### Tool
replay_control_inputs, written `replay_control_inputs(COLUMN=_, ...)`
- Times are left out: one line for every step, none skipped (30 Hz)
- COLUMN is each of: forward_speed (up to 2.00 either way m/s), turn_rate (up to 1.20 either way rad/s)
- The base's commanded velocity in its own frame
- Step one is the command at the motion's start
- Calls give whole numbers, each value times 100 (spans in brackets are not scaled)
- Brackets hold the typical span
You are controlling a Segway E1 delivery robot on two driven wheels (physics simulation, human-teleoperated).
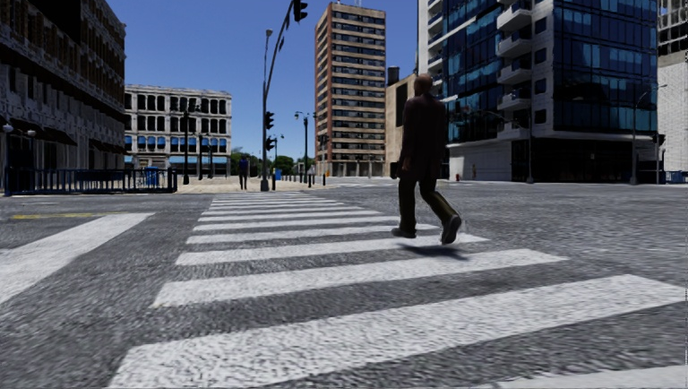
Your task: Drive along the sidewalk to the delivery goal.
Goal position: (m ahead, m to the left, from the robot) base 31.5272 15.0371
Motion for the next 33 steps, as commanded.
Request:
replay_control_inputs(forward_speed=177, turn_rate=72)
replay_control_inputs(forward_speed=177, turn_rate=72)
replay_control_inputs(forward_speed=162, turn_rate=72)
replay_control_inputs(forward_speed=148, turn_rate=63)
replay_control_inputs(forward_speed=144, turn_rate=52)
replay_control_inputs(forward_speed=141, turn_rate=42)
replay_control_inputs(forward_speed=141, turn_rate=42)
replay_control_inputs(forward_speed=140, turn_rate=38)
replay_control_inputs(forward_speed=139, turn_rate=37)
replay_control_inputs(forward_speed=137, turn_rate=37)
replay_control_inputs(forward_speed=137, turn_rate=37)
replay_control_inputs(forward_speed=137, turn_rate=37)
replay_control_inputs(forward_speed=137, turn_rate=37)
replay_control_inputs(forward_speed=137, turn_rate=37)
replay_control_inputs(forward_speed=137, turn_rate=37)
replay_control_inputs(forward_speed=137, turn_rate=37)
replay_control_inputs(forward_speed=137, turn_rate=37)
replay_control_inputs(forward_speed=137, turn_rate=36)
replay_control_inputs(forward_speed=137, turn_rate=36)
replay_control_inputs(forward_speed=137, turn_rate=36)
replay_control_inputs(forward_speed=137, turn_rate=38)
replay_control_inputs(forward_speed=137, turn_rate=38)
replay_control_inputs(forward_speed=137, turn_rate=38)
replay_control_inputs(forward_speed=137, turn_rate=39)
replay_control_inputs(forward_speed=137, turn_rate=39)
replay_control_inputs(forward_speed=137, turn_rate=39)
replay_control_inputs(forward_speed=137, turn_rate=39)
replay_control_inputs(forward_speed=137, turn_rate=39)
replay_control_inputs(forward_speed=137, turn_rate=39)
replay_control_inputs(forward_speed=137, turn_rate=39)
replay_control_inputs(forward_speed=137, turn_rate=39)
replay_control_inputs(forward_speed=137, turn_rate=39)
replay_control_inputs(forward_speed=137, turn_rate=39)
